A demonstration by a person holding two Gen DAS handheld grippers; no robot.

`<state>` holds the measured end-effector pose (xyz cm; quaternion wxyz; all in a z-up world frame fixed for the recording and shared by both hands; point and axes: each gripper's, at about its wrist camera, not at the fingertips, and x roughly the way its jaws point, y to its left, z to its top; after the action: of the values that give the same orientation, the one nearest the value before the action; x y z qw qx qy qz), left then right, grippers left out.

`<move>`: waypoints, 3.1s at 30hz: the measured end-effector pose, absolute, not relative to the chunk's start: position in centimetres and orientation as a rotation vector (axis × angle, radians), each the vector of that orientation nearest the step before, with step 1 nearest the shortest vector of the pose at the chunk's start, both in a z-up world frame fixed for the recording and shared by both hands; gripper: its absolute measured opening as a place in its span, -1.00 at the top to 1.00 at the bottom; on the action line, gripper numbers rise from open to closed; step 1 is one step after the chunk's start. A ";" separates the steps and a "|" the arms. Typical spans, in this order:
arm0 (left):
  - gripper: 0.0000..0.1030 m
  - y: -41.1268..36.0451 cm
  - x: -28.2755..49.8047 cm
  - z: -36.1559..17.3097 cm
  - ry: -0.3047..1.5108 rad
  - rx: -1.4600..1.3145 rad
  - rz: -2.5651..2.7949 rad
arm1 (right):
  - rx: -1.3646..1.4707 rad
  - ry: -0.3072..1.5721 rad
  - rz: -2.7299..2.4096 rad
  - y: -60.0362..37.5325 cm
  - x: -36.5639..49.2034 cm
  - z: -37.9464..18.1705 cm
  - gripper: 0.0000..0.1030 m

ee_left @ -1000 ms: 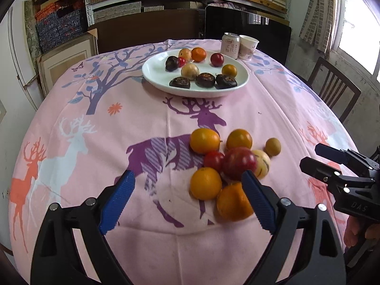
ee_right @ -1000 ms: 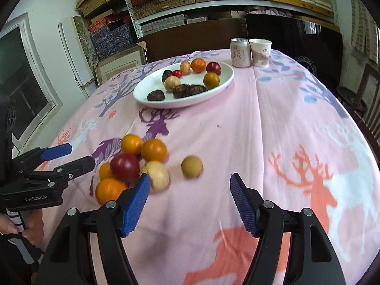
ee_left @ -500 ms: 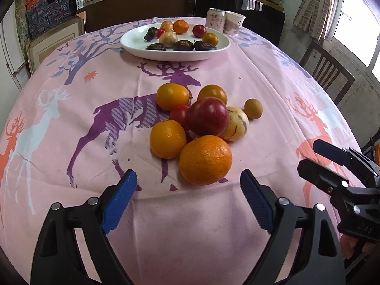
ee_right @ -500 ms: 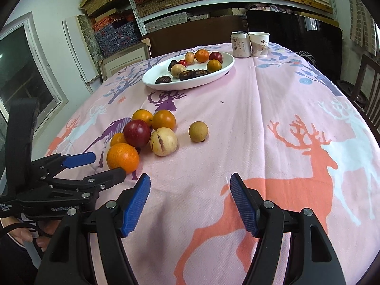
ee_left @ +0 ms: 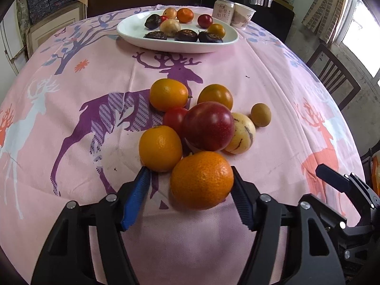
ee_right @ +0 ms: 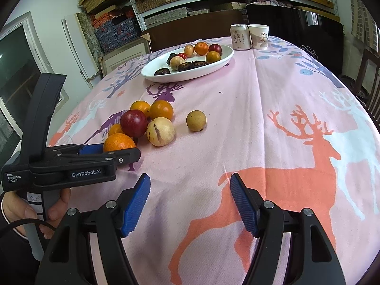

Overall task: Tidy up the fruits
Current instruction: 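Grasp a large tangerine with the left gripper, then grasp the pale speckled fruit with the right gripper while the left gripper holds the tangerine, then place the tangerine and pale speckled fruit onto the white plate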

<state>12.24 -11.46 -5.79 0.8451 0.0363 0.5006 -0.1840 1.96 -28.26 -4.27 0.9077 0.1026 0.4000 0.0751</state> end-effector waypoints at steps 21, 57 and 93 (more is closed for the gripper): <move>0.12 -5.9 10.8 -5.5 1.012 0.056 -0.396 | 0.004 0.918 0.162 -22.8 8.5 -4.5 -0.19; 0.12 -8.7 17.4 5.0 0.767 0.102 -0.425 | 0.014 0.582 0.143 -25.9 10.7 5.2 0.26; -0.58 -9.8 23.3 1.2 0.832 0.061 -0.363 | 0.048 0.699 0.161 -26.7 15.7 0.7 -0.21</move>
<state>23.35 -9.76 1.24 0.8982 0.0296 0.4020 -0.1753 15.67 -26.74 0.72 0.9360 0.0237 0.3422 0.0788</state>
